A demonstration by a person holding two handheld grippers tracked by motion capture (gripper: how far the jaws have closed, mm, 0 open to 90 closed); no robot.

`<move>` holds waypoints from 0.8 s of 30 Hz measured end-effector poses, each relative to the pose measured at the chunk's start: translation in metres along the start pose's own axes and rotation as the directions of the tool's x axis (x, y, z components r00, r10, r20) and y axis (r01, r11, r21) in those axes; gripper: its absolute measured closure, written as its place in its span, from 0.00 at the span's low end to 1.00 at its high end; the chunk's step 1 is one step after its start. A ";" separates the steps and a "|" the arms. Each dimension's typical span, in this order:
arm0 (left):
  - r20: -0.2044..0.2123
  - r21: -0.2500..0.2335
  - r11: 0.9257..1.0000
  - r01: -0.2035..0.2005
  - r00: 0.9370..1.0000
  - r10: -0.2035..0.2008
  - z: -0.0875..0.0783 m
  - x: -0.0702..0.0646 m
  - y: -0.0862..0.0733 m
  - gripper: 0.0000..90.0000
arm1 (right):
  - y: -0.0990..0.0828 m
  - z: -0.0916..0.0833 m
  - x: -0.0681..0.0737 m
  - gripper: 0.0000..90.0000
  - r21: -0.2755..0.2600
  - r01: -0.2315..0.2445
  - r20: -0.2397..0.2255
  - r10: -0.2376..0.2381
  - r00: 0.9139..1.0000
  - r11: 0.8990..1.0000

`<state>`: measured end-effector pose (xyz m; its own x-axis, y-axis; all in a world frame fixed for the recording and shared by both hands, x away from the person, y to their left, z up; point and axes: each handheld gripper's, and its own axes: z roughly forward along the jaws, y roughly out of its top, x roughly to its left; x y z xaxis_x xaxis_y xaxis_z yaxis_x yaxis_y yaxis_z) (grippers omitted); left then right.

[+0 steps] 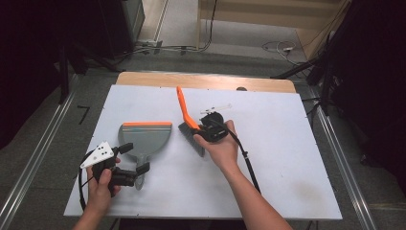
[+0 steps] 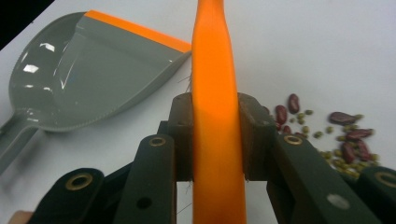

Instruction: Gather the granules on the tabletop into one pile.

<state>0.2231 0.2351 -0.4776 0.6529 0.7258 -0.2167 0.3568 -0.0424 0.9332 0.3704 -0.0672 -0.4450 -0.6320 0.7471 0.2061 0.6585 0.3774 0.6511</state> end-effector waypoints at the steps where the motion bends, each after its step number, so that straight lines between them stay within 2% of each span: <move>1: 0.000 0.002 1.000 -0.001 1.000 0.001 0.000 0.000 0.000 0.00 | 0.000 0.004 0.000 0.77 0.003 -0.013 0.003 0.013 1.000 1.000; 4: 0.001 0.002 1.000 0.000 1.000 0.000 -0.001 0.000 -0.001 0.00 | -0.001 0.011 -0.005 0.77 0.005 -0.022 0.037 0.022 0.999 1.000; 5: 0.001 0.002 1.000 0.000 1.000 0.000 -0.001 0.000 -0.001 0.00 | -0.001 0.011 -0.008 0.76 0.006 -0.038 0.034 0.037 0.999 0.999; 7: 0.001 0.001 1.000 0.002 1.000 -0.002 -0.001 0.000 -0.001 0.00 | -0.002 0.010 -0.015 0.76 0.005 -0.057 0.047 0.057 0.997 0.998; 12: 0.003 0.003 1.000 -0.001 1.000 0.001 0.000 -0.001 -0.001 0.00 | -0.005 0.001 -0.026 0.76 -0.010 -0.065 0.108 0.066 0.992 0.998; 17: 0.006 0.011 1.000 -0.005 1.000 0.005 0.002 -0.002 -0.001 0.00 | -0.012 -0.007 -0.042 0.76 -0.028 -0.113 0.120 0.116 0.986 0.993; 24: 0.003 0.013 1.000 -0.002 1.000 0.002 0.003 -0.002 -0.002 0.00 | -0.020 -0.015 -0.054 0.76 -0.052 -0.144 0.137 0.150 0.979 0.988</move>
<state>0.2231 0.2319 -0.4794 0.6554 0.7238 -0.2157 0.3640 -0.0524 0.9299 0.3851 -0.1231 -0.4578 -0.4641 0.8630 0.1994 0.7205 0.2369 0.6518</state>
